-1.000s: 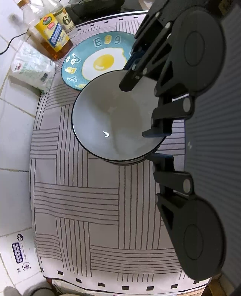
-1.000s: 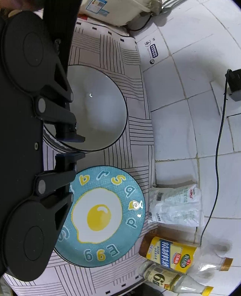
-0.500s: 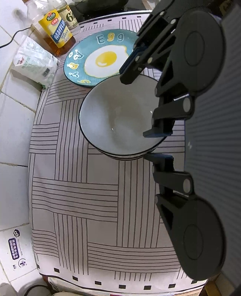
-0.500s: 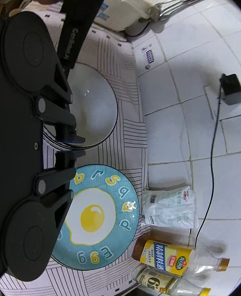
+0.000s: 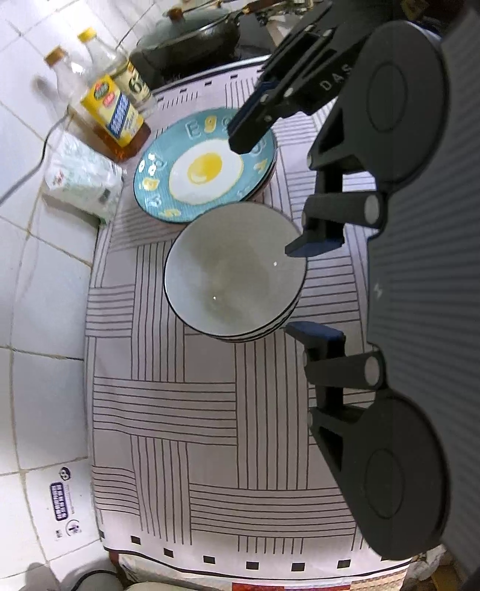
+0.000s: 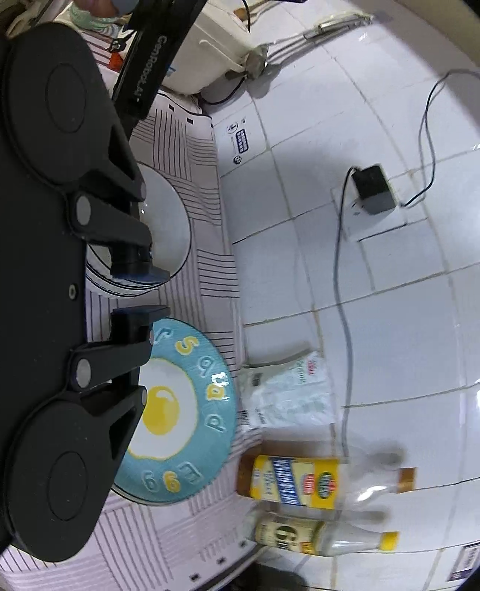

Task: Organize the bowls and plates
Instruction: 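Carry the gripped bowl with both tools over the bowl stack and lower it, then open both tools and withdraw from the three-bowl stack, then grip the rim of the three-bowl stack with both tools and lift it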

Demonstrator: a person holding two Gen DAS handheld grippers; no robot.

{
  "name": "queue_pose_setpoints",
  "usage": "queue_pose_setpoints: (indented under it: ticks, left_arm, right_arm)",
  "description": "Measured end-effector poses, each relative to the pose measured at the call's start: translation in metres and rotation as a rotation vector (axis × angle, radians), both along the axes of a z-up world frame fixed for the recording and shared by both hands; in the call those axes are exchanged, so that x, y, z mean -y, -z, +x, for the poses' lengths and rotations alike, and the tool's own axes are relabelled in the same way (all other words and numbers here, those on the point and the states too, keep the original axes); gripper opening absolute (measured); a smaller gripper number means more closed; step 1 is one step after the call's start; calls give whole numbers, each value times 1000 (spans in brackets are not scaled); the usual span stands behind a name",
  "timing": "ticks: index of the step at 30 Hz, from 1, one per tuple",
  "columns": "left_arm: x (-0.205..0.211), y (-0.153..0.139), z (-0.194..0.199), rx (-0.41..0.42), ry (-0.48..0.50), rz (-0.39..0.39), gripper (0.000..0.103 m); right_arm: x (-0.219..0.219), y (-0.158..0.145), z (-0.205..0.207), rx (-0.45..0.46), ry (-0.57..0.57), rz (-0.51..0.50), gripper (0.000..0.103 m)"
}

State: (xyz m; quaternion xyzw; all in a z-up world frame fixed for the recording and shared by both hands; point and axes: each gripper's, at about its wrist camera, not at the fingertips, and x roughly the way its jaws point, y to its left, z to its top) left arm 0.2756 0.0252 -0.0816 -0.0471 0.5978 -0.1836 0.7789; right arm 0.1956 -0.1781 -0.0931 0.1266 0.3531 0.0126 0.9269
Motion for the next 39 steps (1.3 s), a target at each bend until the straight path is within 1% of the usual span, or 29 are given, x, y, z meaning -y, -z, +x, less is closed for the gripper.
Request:
queue_pose_setpoints:
  ticks: [4, 6, 11, 13, 15, 16, 19, 20, 22, 23, 26, 29, 30, 32, 33, 34, 36, 39]
  left_arm:
    - [-7, -11, -12, 27, 18, -37, 37]
    - [-9, -15, -19, 44, 26, -55, 37]
    - [-17, -15, -32, 70, 33, -77, 38]
    - [-23, -13, -36, 81, 32, -86, 40]
    - [-27, -10, -40, 90, 38, -81, 41]
    - [-28, -8, -42, 92, 48, -70, 41]
    - [-31, -7, -48, 102, 63, -40, 41]
    - [-33, -8, -51, 110, 71, -42, 42]
    - [-38, -7, -54, 127, 77, -47, 48]
    - [-41, -7, -55, 137, 80, -50, 48]
    - [-47, -2, -58, 144, 91, -55, 51]
    - [-51, 2, -56, 135, 89, -63, 58]
    - [-53, 4, -55, 128, 86, -66, 62]
    - [-57, 7, -52, 124, 82, -81, 66]
    - [-59, 9, -51, 120, 78, -91, 67]
    - [-61, 11, -49, 111, 67, -104, 68]
    - [-65, 17, -43, 89, 39, -135, 68]
    - [-71, 27, -32, 43, -8, -201, 71]
  right_arm:
    - [-1, -11, -14, 52, -31, -6, 27]
    - [-4, -13, -23, 67, -53, -12, 29]
    - [-11, -9, -36, 41, -68, -26, 33]
    - [-13, -7, -40, 33, -76, -24, 36]
    - [-15, -4, -46, 32, -87, -12, 44]
    - [-15, -2, -49, 37, -95, 5, 50]
    - [-16, -2, -62, 73, -130, 69, 61]
    - [-19, -1, -66, 87, -144, 66, 63]
    - [-26, -1, -72, 102, -174, 36, 66]
    - [-30, 1, -74, 104, -187, 22, 67]
    - [-38, 9, -76, 100, -208, -3, 73]
    - [-45, 18, -76, 84, -211, -60, 74]
    - [-47, 19, -77, 89, -215, -74, 74]
    - [-47, 22, -80, 99, -220, -83, 79]
    - [-47, 25, -81, 99, -219, -82, 87]
    - [-47, 29, -81, 101, -218, -76, 92]
    - [-48, 38, -79, 101, -217, -75, 92]
    - [-52, 57, -71, 82, -219, -97, 92]
